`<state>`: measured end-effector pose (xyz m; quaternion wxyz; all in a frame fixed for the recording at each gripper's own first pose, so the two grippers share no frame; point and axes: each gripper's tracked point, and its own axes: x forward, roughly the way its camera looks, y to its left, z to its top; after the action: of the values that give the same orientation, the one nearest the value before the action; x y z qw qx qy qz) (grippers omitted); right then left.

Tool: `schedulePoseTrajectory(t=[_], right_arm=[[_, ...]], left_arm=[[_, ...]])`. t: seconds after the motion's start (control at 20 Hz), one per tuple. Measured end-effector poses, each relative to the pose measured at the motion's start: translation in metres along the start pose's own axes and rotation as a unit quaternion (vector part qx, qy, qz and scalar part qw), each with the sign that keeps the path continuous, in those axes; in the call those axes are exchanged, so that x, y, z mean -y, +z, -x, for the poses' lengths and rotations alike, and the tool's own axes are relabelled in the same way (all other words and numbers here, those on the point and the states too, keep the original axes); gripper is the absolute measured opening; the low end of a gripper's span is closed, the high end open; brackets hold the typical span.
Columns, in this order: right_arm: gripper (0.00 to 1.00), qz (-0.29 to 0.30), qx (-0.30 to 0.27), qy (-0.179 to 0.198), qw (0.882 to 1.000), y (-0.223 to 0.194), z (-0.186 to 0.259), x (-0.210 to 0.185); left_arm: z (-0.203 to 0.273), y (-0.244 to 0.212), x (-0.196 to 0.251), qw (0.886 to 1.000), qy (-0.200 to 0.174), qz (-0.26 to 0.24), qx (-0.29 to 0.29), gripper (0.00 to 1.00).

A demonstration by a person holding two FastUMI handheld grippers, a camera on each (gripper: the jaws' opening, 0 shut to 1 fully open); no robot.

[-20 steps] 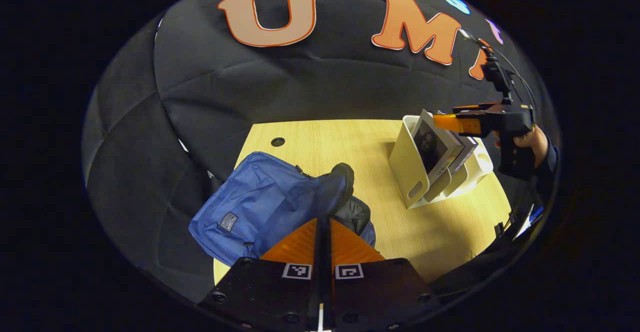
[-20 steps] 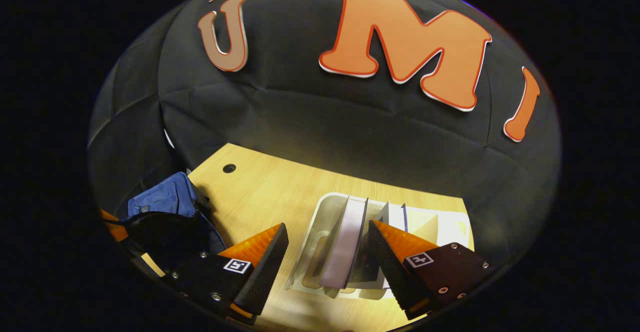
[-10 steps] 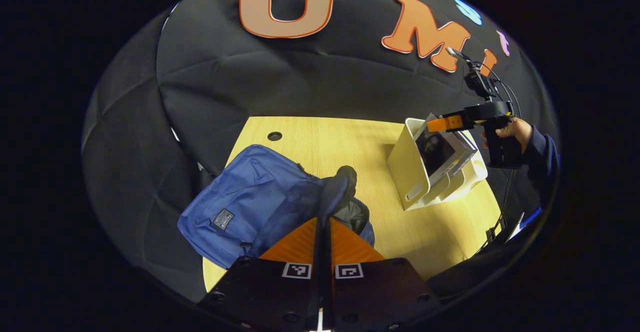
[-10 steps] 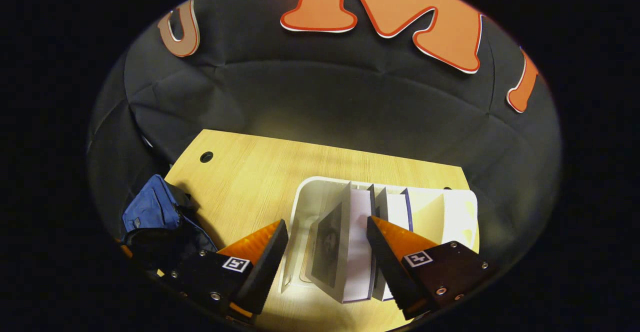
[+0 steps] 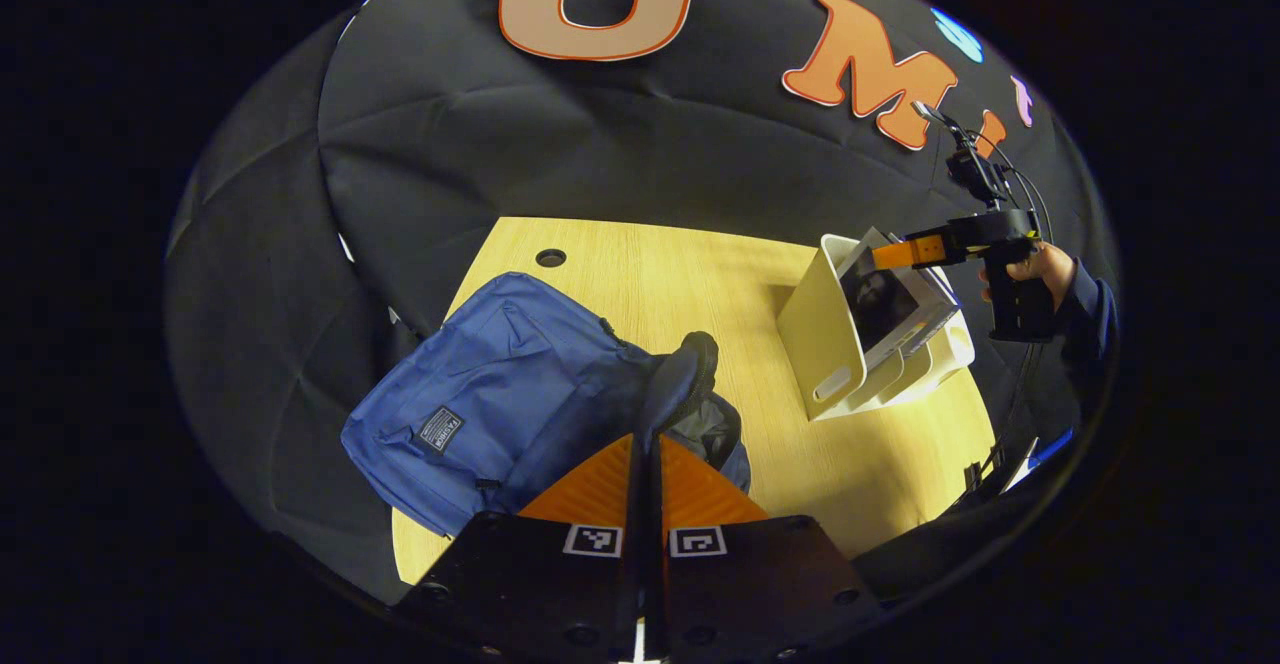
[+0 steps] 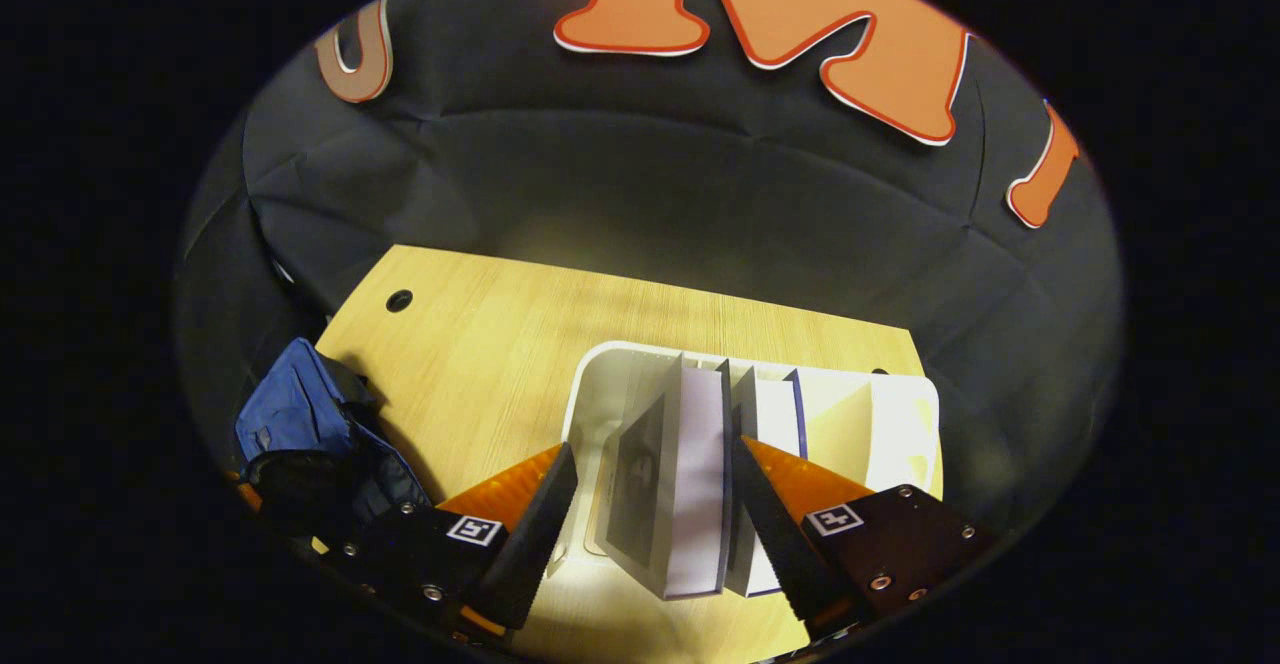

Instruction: Open the schoolbag, grab two books from the bookshelf and put them into the schoolbag.

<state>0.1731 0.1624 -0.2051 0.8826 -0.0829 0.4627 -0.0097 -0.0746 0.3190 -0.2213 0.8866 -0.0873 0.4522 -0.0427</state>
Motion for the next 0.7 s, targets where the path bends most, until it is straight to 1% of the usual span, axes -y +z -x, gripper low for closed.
schedulePoseTrajectory(t=[0.1, 0.2, 0.35, 0.55, 0.6, 0.65, 0.7], right_arm=[[0.94, 0.002, -0.009, 0.012, 1.0, -0.003, -0.003, -0.006], [0.94, 0.006, -0.002, 0.003, 1.0, 0.0, -0.006, -0.003], [0.92, 0.0, -0.025, 0.012, 1.0, -0.008, -0.014, -0.012], [0.87, 0.006, -0.04, 0.017, 0.999, -0.009, -0.026, -0.027], [0.82, 0.005, -0.044, 0.019, 0.999, -0.01, -0.03, -0.029], [0.78, 0.003, -0.05, 0.012, 0.999, -0.01, -0.03, -0.026], [0.65, -0.004, -0.058, 0.012, 0.998, -0.014, -0.034, -0.025]], left_arm=[[-0.002, -0.001, -0.001, 1.0, 0.001, 0.001, 0.001, 0.03], [-0.001, -0.002, -0.003, 1.0, 0.001, 0.003, 0.001, 0.03], [-0.003, -0.006, -0.004, 1.0, 0.0, 0.009, -0.002, 0.03], [-0.003, -0.008, -0.007, 1.0, 0.002, 0.018, -0.003, 0.03], [-0.003, -0.009, -0.008, 1.0, 0.003, 0.02, -0.003, 0.03], [-0.003, -0.01, -0.008, 1.0, 0.003, 0.022, -0.003, 0.03], [-0.004, -0.011, -0.009, 1.0, 0.004, 0.023, -0.003, 0.03]])
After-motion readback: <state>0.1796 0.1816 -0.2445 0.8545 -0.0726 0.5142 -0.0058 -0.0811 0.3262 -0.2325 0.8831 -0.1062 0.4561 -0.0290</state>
